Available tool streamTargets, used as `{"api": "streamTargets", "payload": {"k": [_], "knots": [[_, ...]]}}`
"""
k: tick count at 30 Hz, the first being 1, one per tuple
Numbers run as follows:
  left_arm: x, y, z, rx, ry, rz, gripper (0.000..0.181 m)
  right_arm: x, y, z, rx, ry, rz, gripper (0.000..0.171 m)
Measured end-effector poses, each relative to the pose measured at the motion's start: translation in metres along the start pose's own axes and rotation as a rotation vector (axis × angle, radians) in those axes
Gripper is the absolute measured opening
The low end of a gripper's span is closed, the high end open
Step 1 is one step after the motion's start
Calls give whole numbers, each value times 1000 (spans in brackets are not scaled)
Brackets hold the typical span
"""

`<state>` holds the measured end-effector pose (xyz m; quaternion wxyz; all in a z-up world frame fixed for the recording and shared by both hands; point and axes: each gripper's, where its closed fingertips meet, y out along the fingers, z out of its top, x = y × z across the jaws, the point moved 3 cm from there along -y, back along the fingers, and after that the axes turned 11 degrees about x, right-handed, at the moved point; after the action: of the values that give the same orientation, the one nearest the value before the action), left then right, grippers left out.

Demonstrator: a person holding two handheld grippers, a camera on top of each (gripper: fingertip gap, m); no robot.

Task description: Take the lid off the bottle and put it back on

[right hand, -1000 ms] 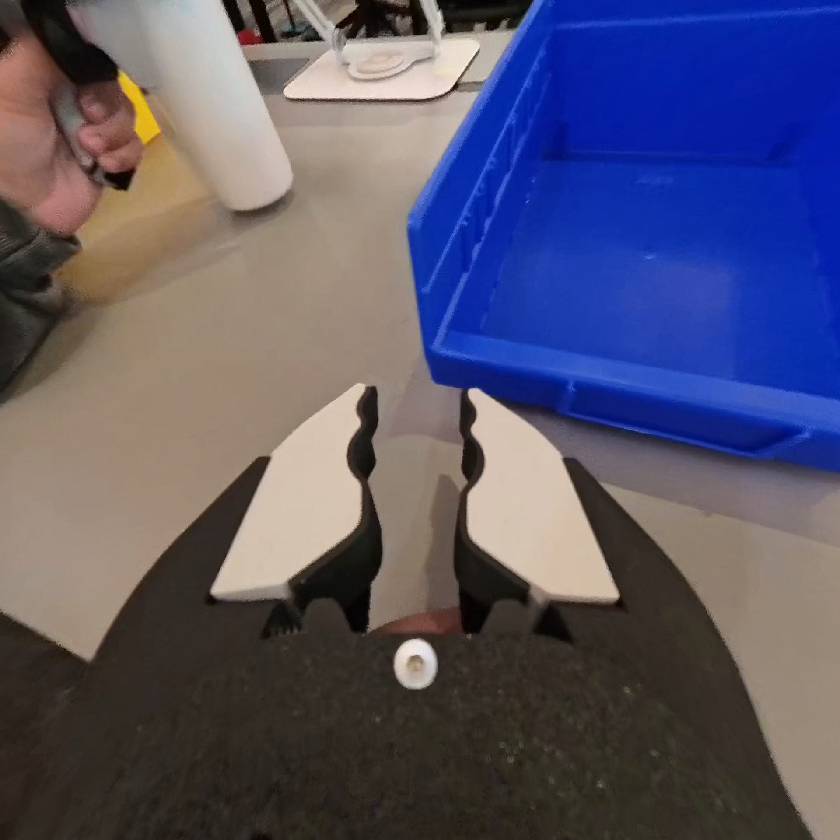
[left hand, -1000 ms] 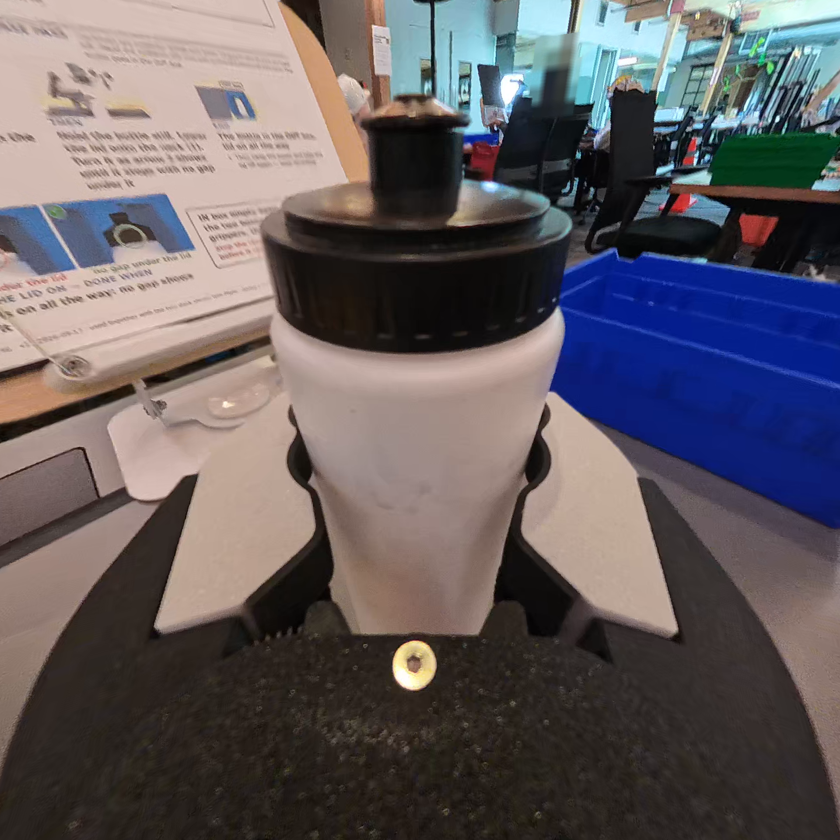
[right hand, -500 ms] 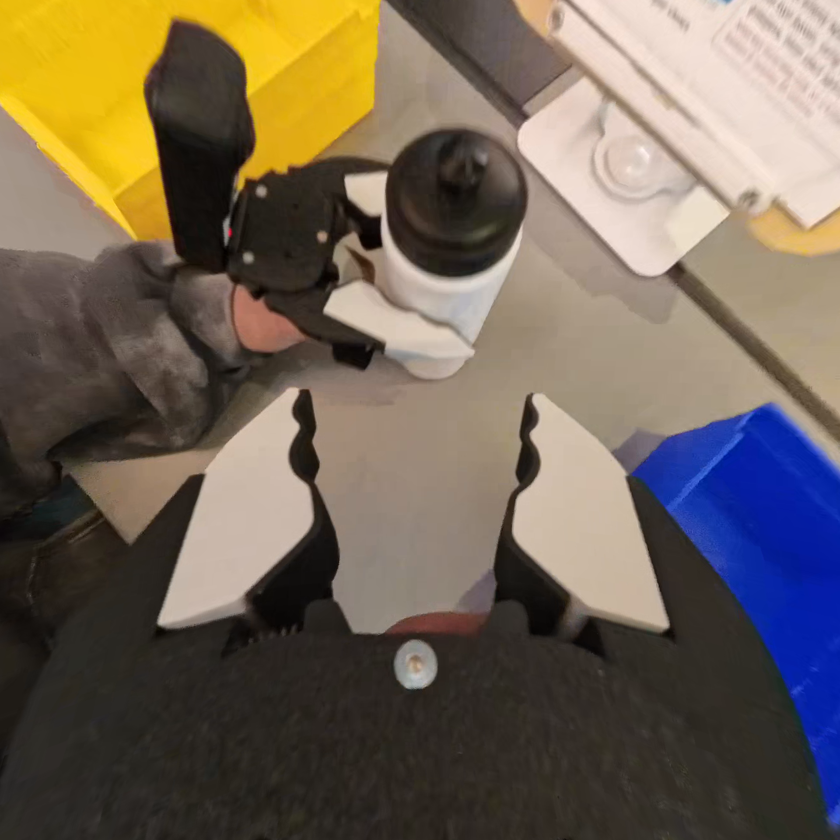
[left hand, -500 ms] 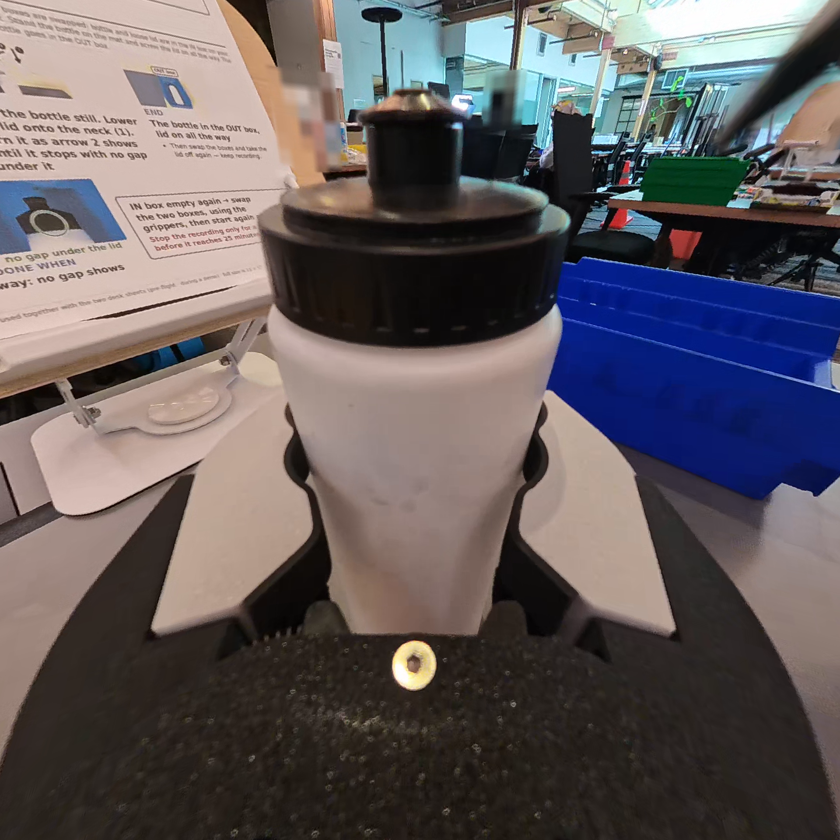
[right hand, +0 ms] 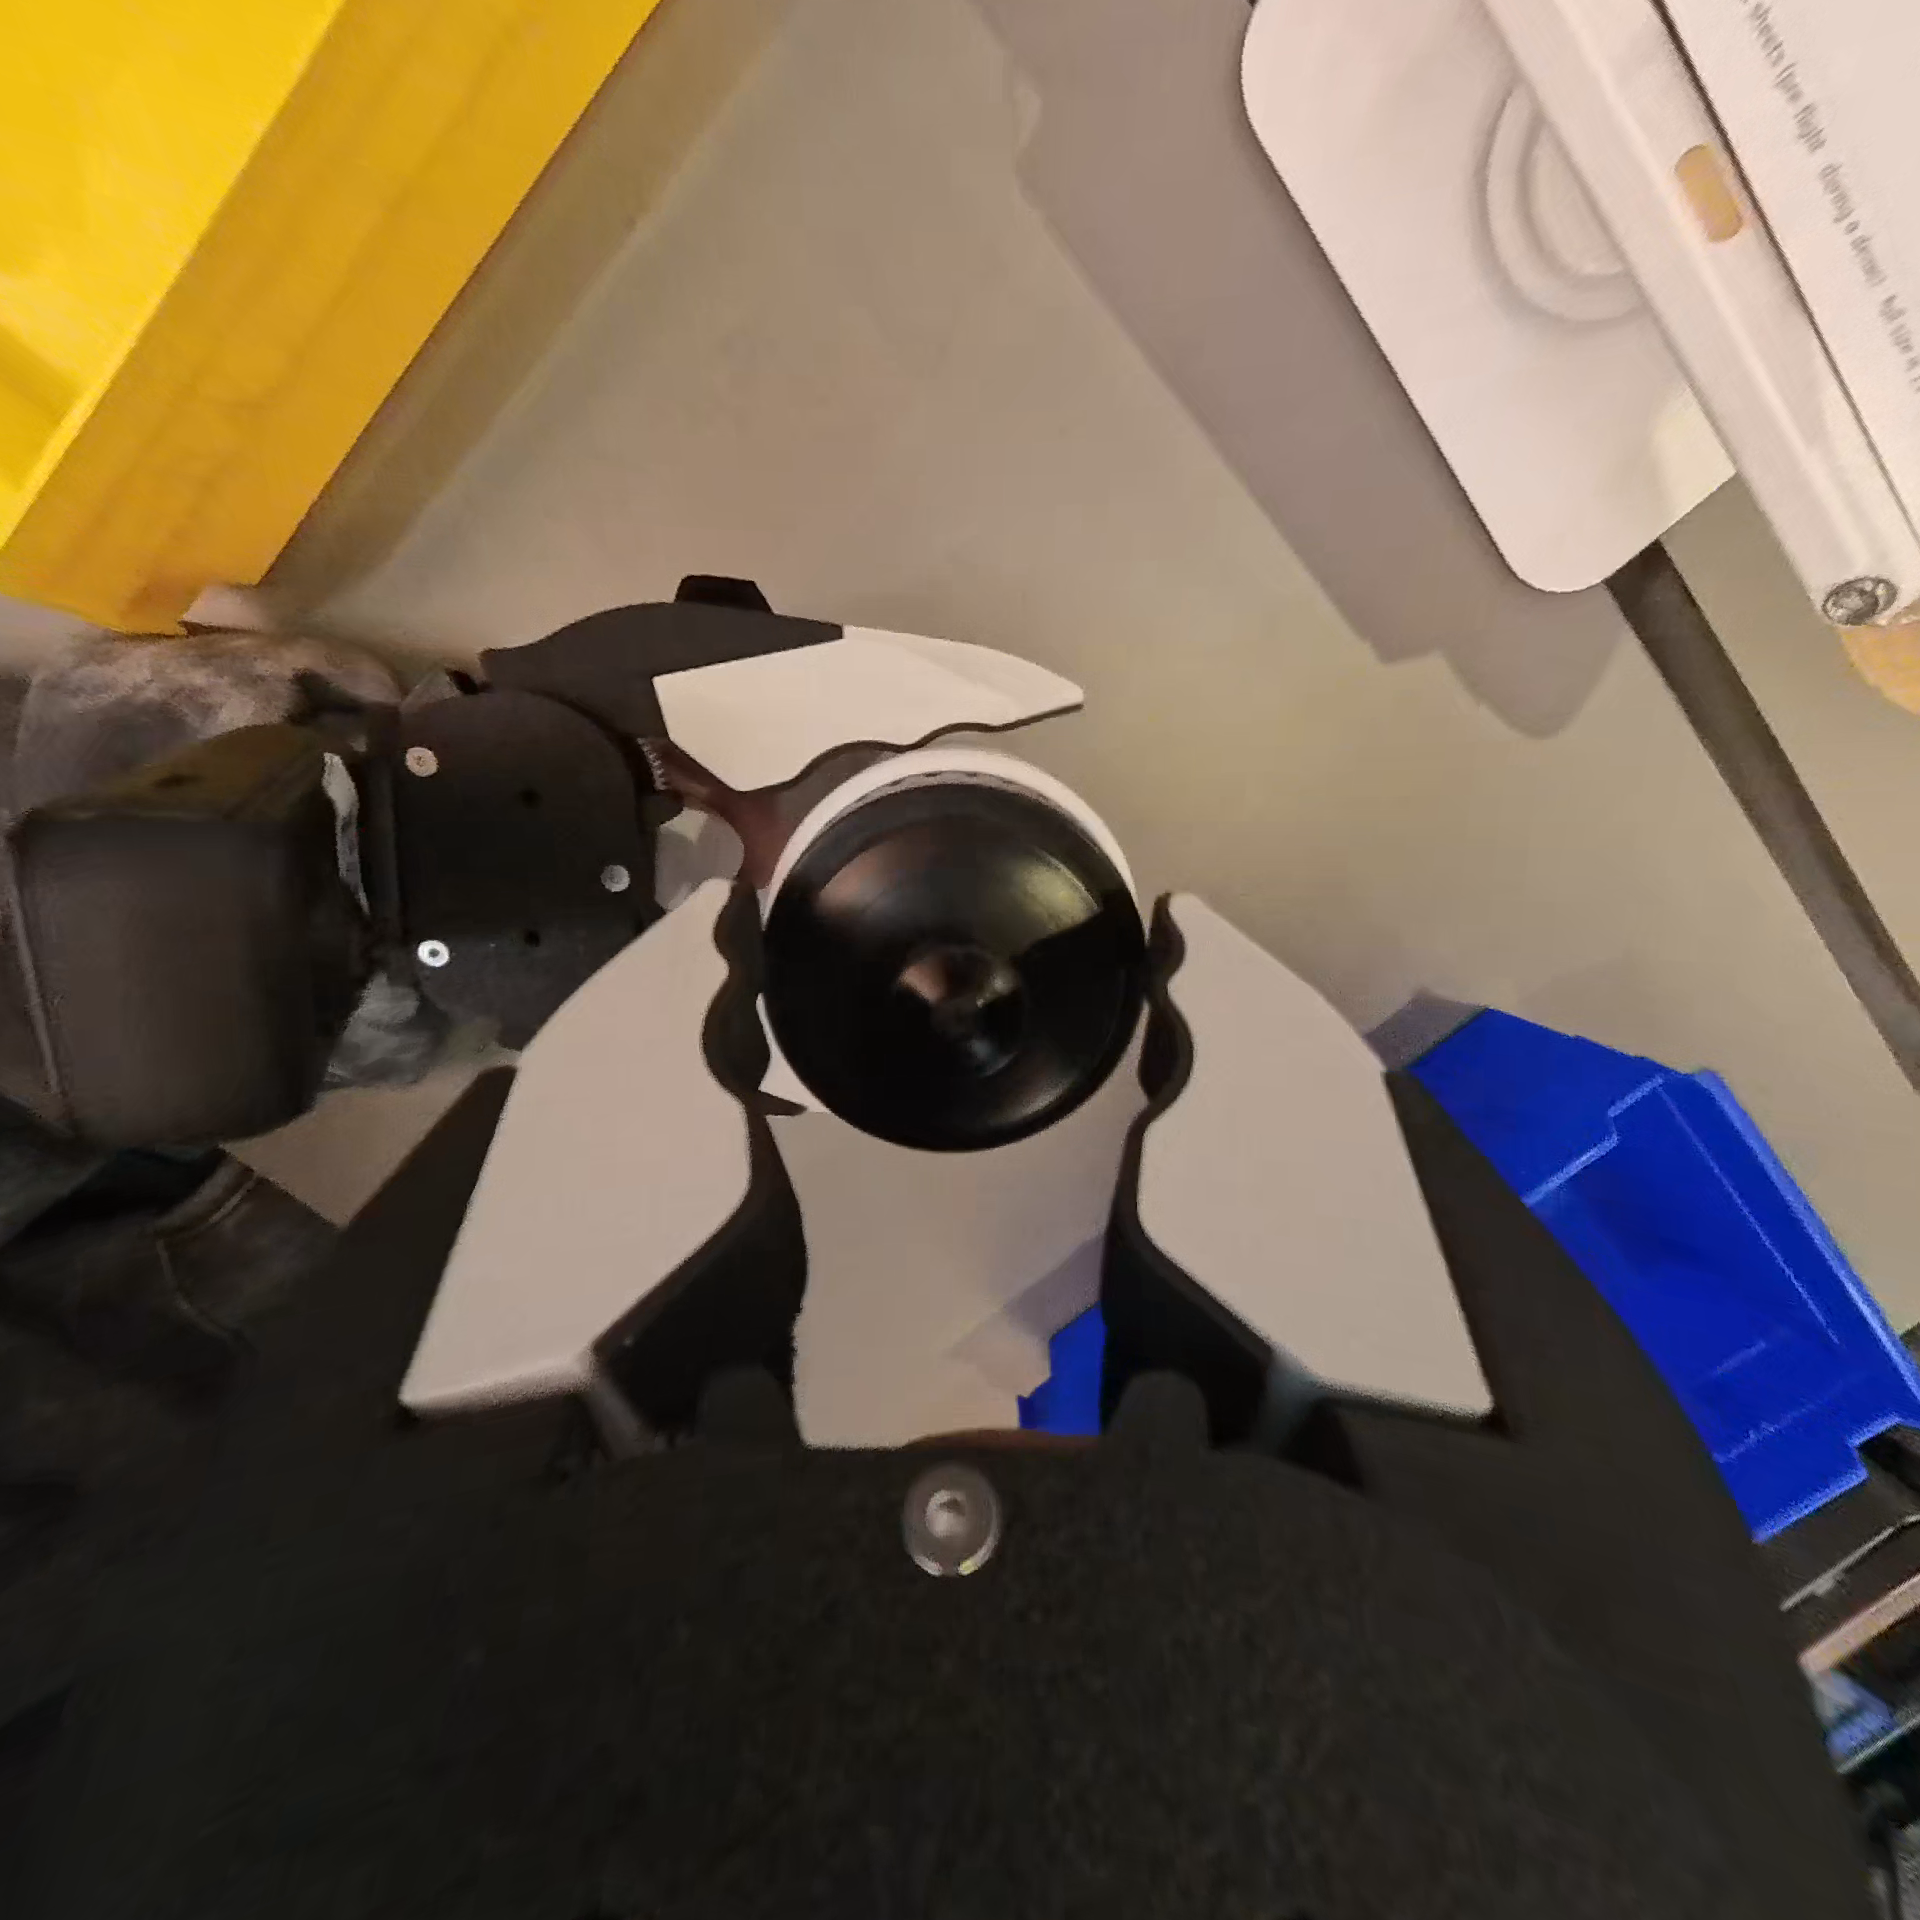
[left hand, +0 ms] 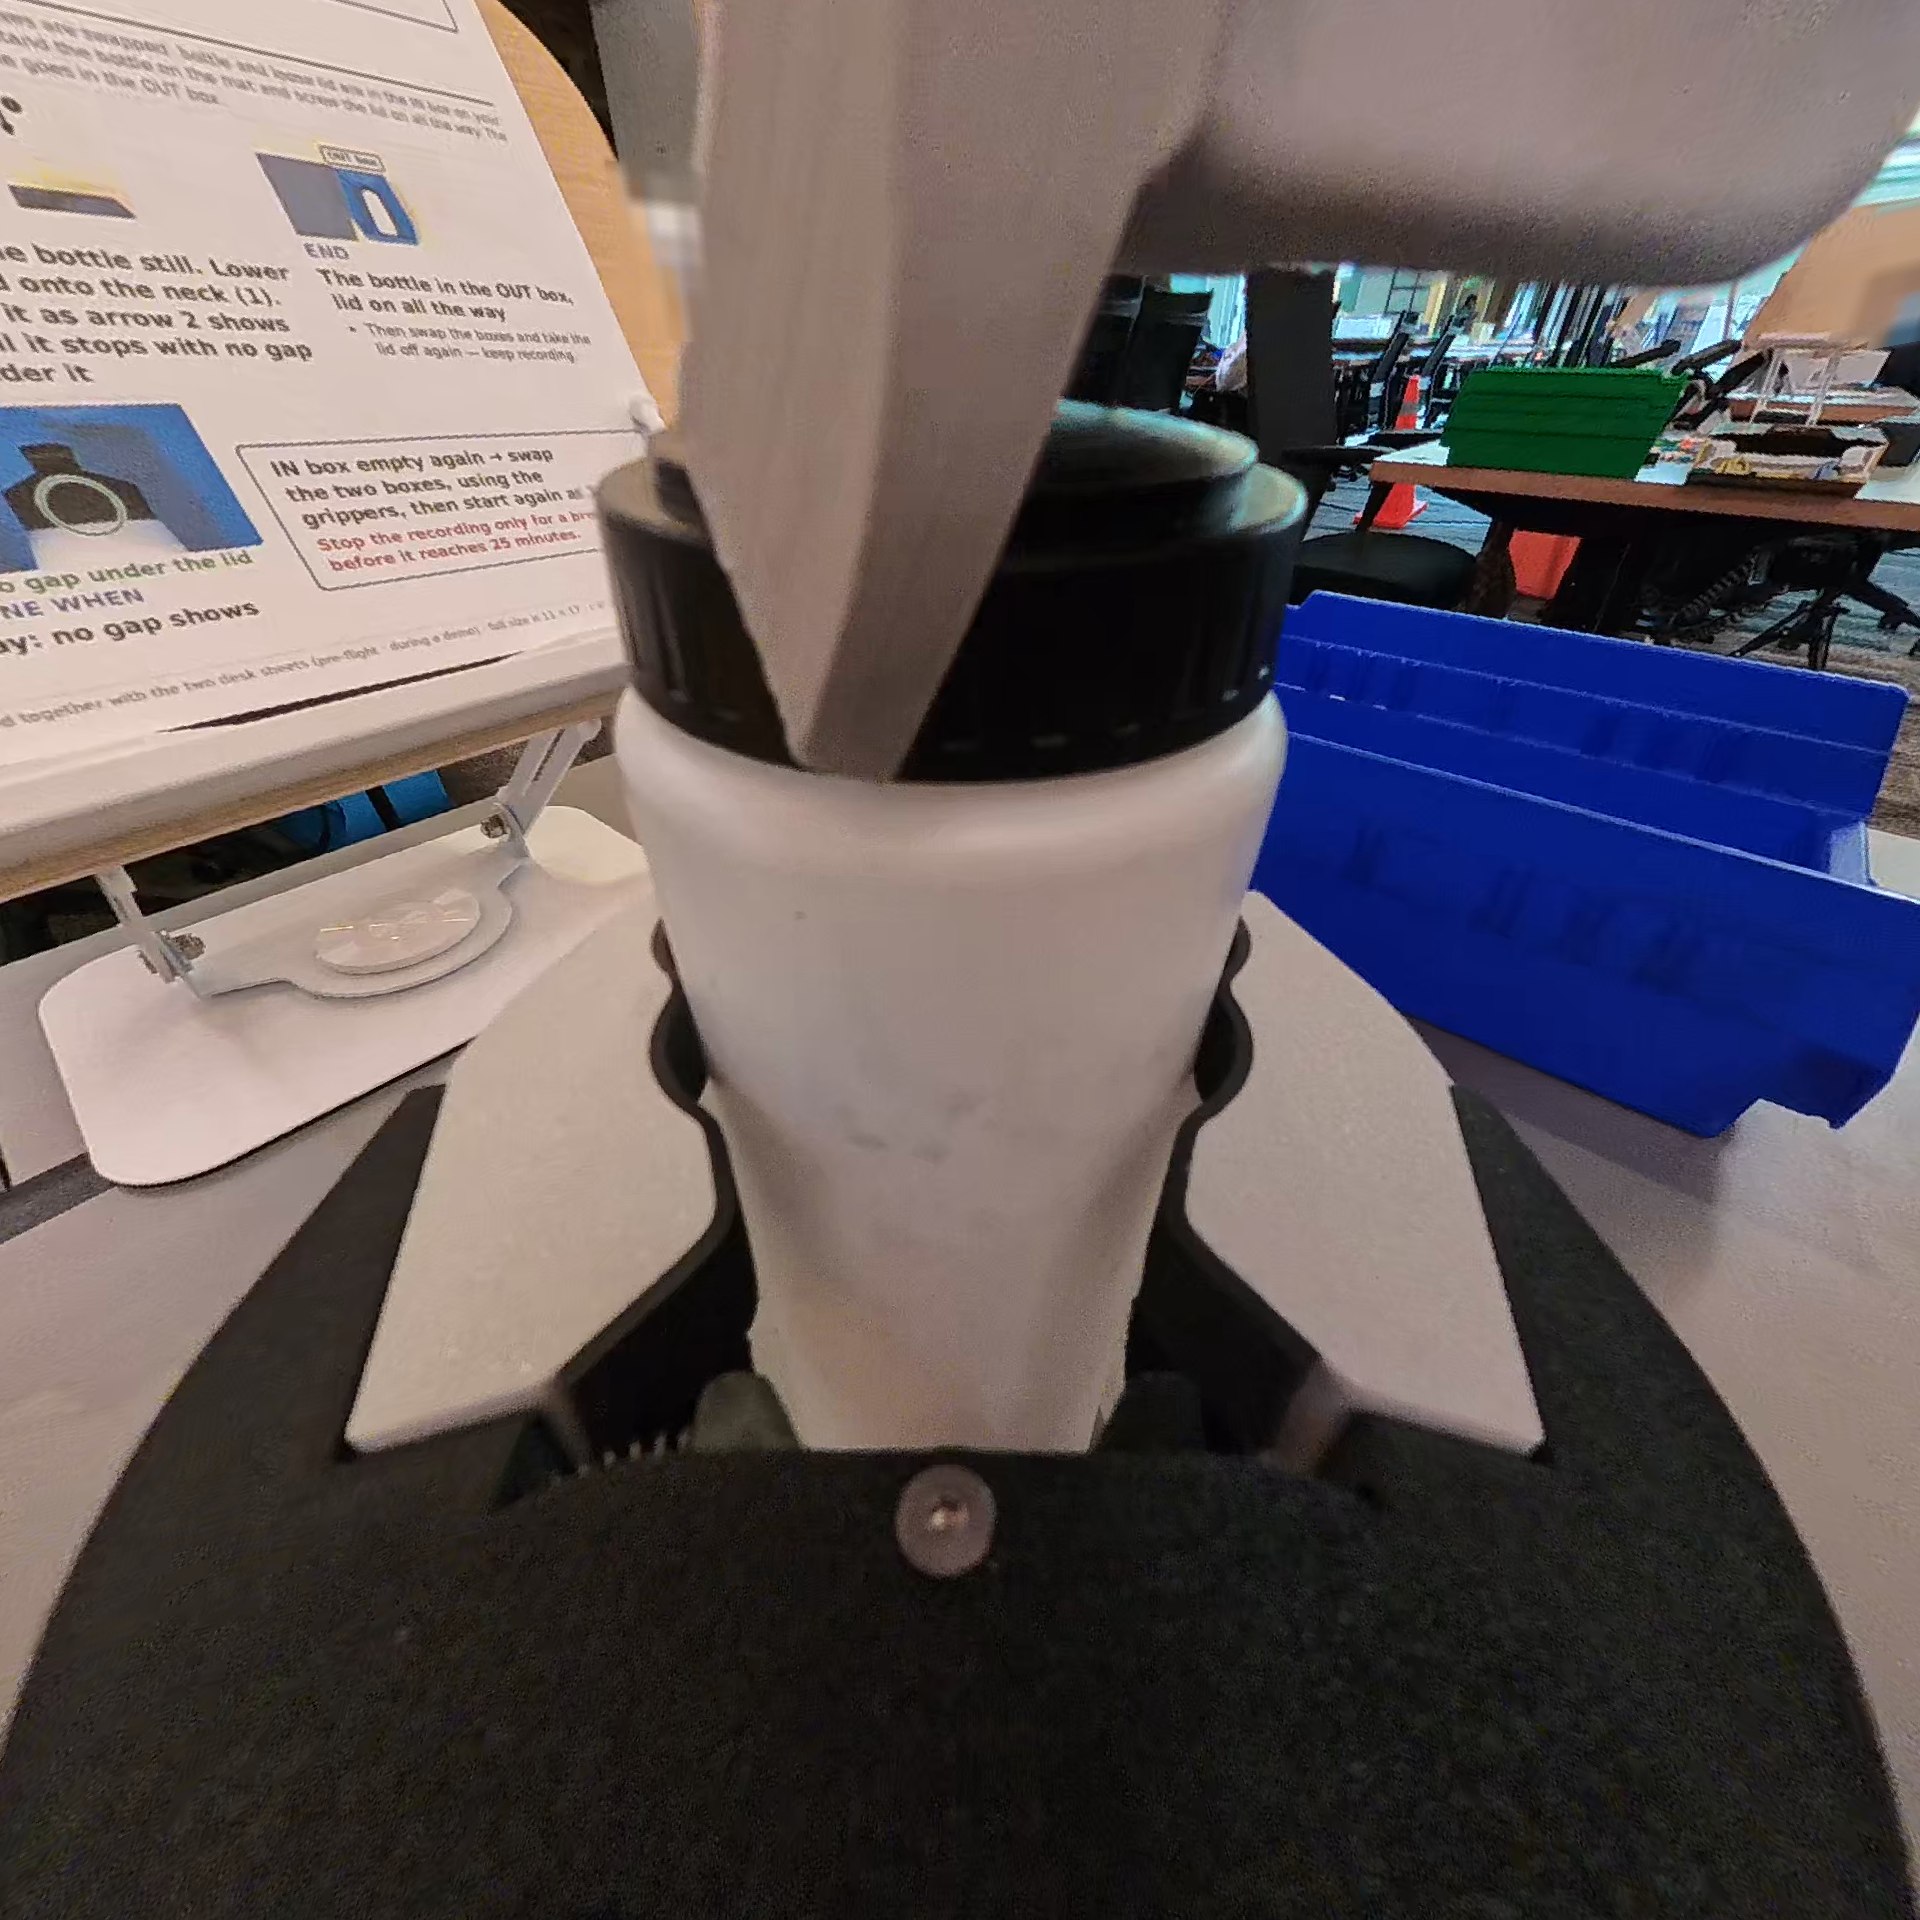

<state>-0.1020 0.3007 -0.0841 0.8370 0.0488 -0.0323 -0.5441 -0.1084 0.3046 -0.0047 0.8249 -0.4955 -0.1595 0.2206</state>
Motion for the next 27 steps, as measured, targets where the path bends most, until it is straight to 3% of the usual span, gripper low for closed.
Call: {"api": "streamTargets", "payload": {"k": [6,17,21,27], "knots": [[3,0,0,0,-10,-26,94,-1,-2,-3,-43,17,-21,70],[3,0,-1,3,2,-33,92,0,-3,-4,-86,-179,70,69],[3,0,-1,12,1,-52,92,-1,-2,-5,-101,-330,131,69],[6,0,-1,24,8,-77,92,-3,-5,-9,-128,-722,278,69]]}}
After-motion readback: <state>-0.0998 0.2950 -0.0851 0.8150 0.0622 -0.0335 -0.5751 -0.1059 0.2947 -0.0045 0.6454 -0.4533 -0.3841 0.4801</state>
